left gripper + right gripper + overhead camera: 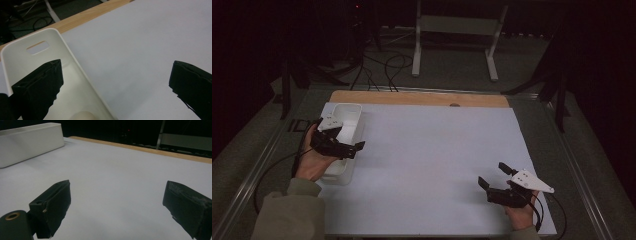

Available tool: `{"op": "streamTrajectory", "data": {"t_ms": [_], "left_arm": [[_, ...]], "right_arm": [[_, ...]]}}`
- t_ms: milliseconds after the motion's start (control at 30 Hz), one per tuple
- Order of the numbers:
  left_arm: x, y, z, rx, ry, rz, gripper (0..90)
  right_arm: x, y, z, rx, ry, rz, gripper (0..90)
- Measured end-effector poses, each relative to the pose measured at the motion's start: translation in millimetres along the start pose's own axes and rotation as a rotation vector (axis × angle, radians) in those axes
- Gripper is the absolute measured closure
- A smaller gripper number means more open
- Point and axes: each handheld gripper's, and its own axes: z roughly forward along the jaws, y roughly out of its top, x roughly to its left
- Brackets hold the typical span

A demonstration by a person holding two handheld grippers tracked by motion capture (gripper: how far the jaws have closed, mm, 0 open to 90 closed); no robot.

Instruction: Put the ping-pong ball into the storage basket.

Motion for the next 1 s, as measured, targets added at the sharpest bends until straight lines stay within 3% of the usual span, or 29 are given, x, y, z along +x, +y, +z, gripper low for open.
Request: {"op": "streamTrajectory", "data": {"t_ms": [633,1000], "left_arm": [[-11.7,-23.7,5.7,-0.043,-0.030,-0.021,0.0],[-22.8,-30.0,-1.4,-0.089,-0.042,-0.017,0.0]], "right_arm": [[-0.4,6.6,2.4,-0.007,0.000,-0.005,7.6],[-1.1,6.1,0.7,-0.013,-0.006,0.001,7.6]]}}
